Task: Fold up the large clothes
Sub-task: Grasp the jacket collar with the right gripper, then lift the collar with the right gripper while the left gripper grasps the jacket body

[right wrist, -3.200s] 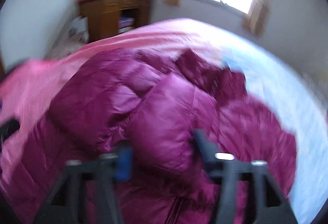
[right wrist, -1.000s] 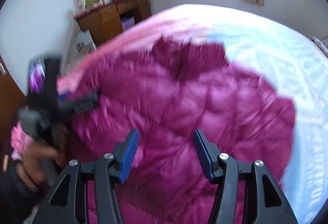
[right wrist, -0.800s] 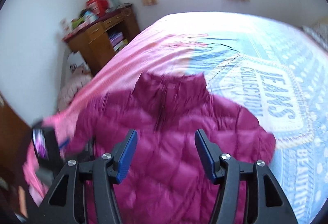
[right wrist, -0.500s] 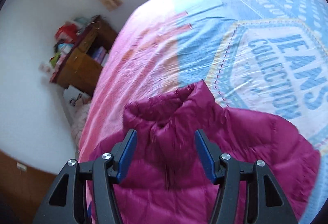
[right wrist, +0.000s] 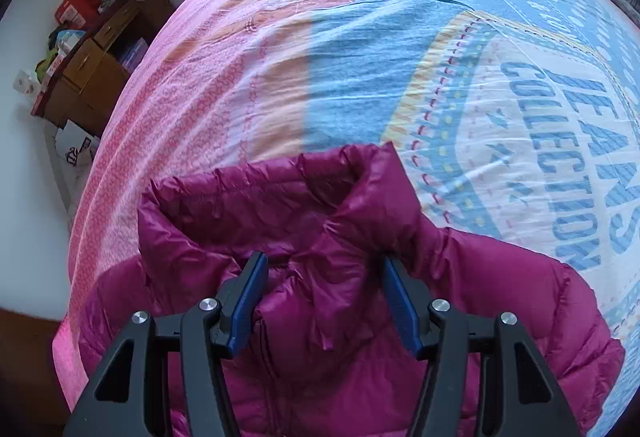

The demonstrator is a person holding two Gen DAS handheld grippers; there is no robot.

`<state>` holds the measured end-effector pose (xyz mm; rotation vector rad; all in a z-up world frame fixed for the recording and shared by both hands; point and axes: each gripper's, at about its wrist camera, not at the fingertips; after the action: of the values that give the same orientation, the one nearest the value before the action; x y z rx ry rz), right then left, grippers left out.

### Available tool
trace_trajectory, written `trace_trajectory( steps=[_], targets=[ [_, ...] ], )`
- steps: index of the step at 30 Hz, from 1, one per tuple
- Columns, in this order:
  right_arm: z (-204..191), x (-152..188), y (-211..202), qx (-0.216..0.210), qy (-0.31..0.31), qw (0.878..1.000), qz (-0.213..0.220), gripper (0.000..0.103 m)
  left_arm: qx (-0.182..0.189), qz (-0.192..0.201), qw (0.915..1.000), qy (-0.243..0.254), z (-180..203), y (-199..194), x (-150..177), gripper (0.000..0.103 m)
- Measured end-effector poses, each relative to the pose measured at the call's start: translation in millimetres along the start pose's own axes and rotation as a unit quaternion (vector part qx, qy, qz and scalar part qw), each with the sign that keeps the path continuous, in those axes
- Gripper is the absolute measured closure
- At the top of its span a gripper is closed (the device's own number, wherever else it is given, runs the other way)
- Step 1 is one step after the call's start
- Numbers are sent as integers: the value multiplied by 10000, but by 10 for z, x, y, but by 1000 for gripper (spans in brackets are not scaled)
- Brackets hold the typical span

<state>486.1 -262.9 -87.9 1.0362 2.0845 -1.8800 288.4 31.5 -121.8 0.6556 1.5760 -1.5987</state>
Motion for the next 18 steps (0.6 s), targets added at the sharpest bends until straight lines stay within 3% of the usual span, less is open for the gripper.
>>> trace_trajectory(
  steps=[2, 10, 14, 18],
  targets=[
    [56, 28, -59, 6, -183, 9998, -25, 90, 2, 1, 10000, -3, 9, 1, 1, 2],
    [451, 291, -574, -200, -305, 9990, 276, 101, 9, -3, 10000, -9, -5, 0, -3, 2],
    [730, 581, -469, -99, -181, 9996, 194, 101, 6, -5, 10000, 0, -6, 0, -1, 1],
    [813, 613, -658, -483, 147, 9938, 989, 101, 12, -4, 10000, -10, -4, 2, 0, 1]
  ],
)
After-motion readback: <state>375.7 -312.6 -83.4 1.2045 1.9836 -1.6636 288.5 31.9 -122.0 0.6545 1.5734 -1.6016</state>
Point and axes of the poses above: each gripper's, at about its wrist camera, not at the fingertips, and y roughly the way its jaws point, z to its right, x to its underside, and after that the axes turned 12 degrees about z, right-handed
